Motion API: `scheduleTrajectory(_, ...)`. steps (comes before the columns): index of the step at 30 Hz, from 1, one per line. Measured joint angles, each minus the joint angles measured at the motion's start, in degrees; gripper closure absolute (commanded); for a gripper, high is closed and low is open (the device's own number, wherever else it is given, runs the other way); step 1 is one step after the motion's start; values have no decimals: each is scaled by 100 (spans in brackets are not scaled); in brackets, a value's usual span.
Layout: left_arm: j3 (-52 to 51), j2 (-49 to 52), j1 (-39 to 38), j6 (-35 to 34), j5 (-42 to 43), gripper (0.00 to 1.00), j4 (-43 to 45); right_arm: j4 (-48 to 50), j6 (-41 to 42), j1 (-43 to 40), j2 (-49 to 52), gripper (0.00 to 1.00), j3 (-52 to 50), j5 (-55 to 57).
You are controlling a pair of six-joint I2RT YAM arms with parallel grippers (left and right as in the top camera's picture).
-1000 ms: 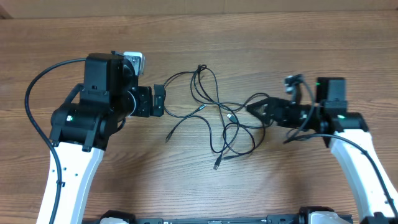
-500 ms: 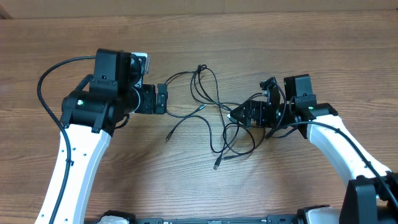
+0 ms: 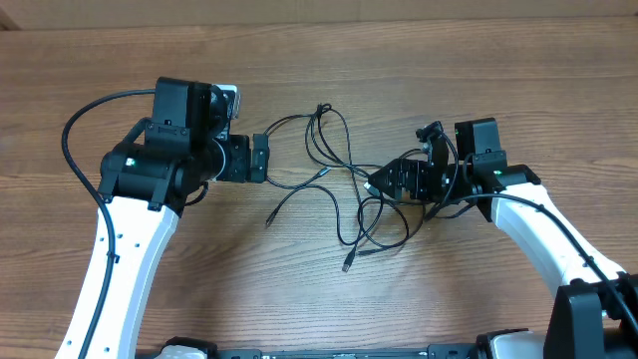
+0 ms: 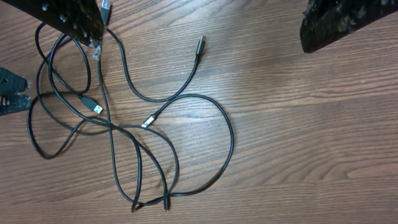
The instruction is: Untangle cables
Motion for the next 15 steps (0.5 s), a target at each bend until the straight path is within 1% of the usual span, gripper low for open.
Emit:
scheduleTrajectory(6, 0, -2, 0, 0, 0, 0, -9, 59, 0, 76, 284, 0, 0, -13)
scheduleTrajectory(15, 0, 0, 0, 0, 0, 0, -11, 415, 0, 584, 337, 0, 0, 83)
